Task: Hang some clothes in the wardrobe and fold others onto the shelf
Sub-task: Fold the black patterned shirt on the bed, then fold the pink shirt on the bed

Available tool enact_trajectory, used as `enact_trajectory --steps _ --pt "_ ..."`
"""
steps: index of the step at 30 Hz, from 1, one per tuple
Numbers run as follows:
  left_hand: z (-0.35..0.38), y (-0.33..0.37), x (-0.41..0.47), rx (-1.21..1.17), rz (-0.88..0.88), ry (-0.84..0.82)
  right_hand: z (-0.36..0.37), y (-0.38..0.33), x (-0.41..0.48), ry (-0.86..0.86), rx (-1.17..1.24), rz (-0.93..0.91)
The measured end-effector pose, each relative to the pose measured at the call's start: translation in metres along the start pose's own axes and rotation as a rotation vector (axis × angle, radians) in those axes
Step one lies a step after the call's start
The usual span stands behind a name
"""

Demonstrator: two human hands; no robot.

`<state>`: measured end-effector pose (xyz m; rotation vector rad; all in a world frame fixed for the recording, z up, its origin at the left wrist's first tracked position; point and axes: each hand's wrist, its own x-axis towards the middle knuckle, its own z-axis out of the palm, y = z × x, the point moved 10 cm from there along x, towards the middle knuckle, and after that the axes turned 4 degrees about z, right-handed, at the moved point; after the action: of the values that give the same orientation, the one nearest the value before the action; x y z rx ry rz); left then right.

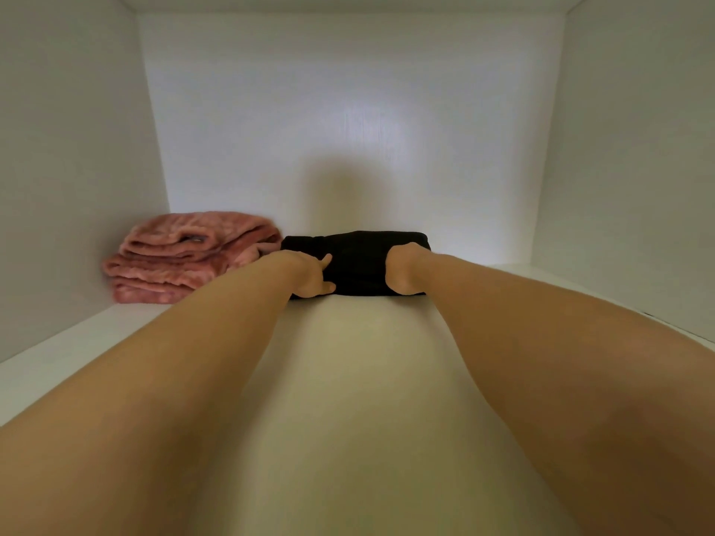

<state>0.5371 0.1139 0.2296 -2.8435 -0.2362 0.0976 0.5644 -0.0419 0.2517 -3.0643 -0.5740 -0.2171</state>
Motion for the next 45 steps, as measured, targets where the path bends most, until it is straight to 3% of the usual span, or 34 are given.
enact_trajectory --steps 6,13,18,23,26,28,30,35,38,45 --pt "0.004 0.002 -0.019 -0.193 -0.012 0.004 0.01 -0.003 -0.006 0.003 -0.035 -0.04" --pt "-0.001 -0.004 -0.084 -0.326 -0.037 0.072 0.01 -0.013 -0.039 -0.128 -0.128 -0.075" --pt "-0.035 -0.022 -0.157 -0.555 -0.021 0.31 -0.053 -0.054 -0.105 -0.007 0.051 -0.155" --pt "-0.052 -0.043 -0.268 -0.563 -0.014 0.595 -0.088 -0.101 -0.203 0.131 0.213 -0.255" --pt "-0.038 -0.054 -0.367 -0.563 -0.112 0.868 -0.093 -0.118 -0.275 0.27 0.421 -0.308" --pt "-0.017 -0.054 -0.44 -0.557 -0.169 1.028 -0.082 -0.131 -0.321 0.275 0.606 -0.343" --pt "0.018 -0.052 -0.505 -0.635 -0.217 1.078 -0.06 -0.15 -0.367 0.252 0.709 -0.376" --pt "0.124 -0.053 -0.633 -0.756 -0.406 0.953 0.03 -0.24 -0.48 -0.057 0.847 -0.552" --pt "0.184 -0.063 -0.717 -0.879 -0.614 0.919 0.069 -0.3 -0.549 -0.247 0.917 -0.677" --pt "0.278 -0.034 -0.942 -0.943 -1.166 0.948 0.108 -0.404 -0.755 -0.575 0.82 -1.201"
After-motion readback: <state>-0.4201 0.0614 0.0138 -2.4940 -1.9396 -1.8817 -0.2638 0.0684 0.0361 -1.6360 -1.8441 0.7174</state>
